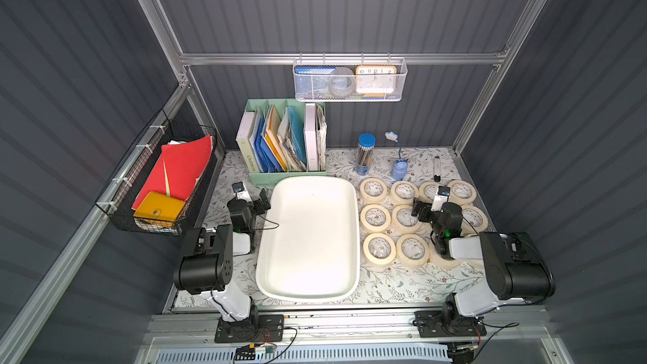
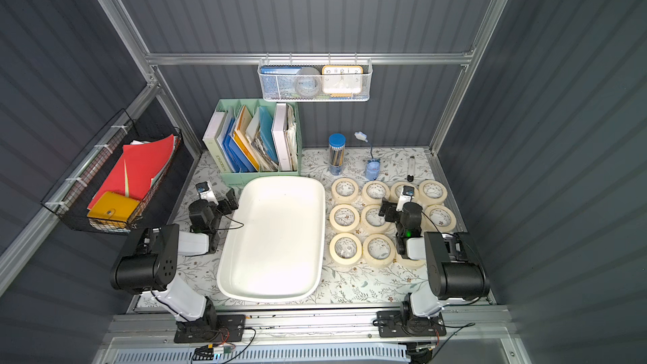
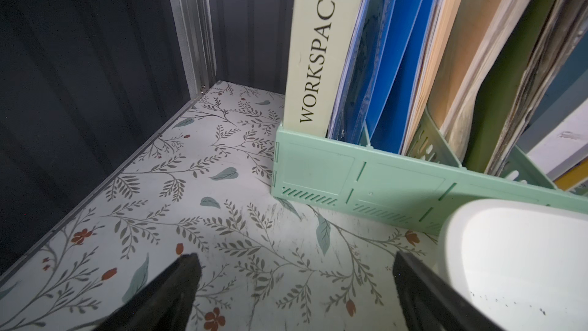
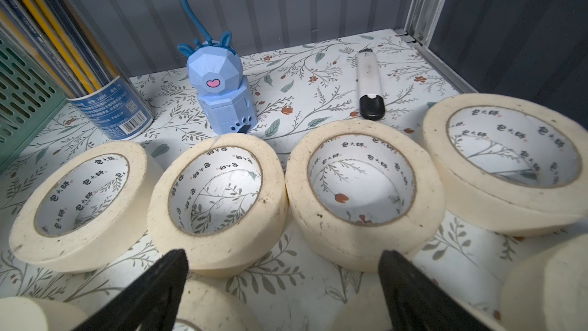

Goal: Take out the art tape in the storage box
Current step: Reset both arms

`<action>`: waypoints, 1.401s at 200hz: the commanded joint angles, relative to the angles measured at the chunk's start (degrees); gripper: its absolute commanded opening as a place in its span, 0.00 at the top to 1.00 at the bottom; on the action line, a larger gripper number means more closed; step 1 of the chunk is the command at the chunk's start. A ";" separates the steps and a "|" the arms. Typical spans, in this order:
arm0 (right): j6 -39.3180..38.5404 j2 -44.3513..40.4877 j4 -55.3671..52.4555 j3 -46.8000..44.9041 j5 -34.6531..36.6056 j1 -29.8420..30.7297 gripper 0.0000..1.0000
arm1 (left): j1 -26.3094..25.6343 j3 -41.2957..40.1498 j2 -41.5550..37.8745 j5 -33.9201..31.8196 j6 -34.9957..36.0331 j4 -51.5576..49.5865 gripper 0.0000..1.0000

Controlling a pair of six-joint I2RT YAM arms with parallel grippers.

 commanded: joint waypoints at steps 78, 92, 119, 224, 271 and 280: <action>-0.56 0.37 1.38 0.45 -0.62 0.00 0.01 | -0.15 -0.12 1.38 -0.87 0.83 -4.86 0.00; -0.56 0.39 1.31 0.45 -0.64 0.00 0.01 | -0.15 -0.13 1.32 -0.95 0.83 -4.86 0.00; -0.59 0.40 1.31 0.45 -0.64 0.00 0.01 | -0.15 -0.08 1.40 -0.95 0.78 -4.86 0.00; 1.49 -0.47 8.90 -4.41 4.15 0.02 0.01 | -0.21 -0.12 1.42 -0.89 0.80 -4.90 0.00; 2.86 -2.23 4.99 -3.86 2.21 -1.74 0.01 | -0.16 -0.13 1.38 -0.92 0.78 -4.85 0.00; 1.50 -1.42 4.67 -2.90 -1.13 -1.74 0.01 | -0.22 -0.13 1.38 -0.92 0.82 -4.90 0.00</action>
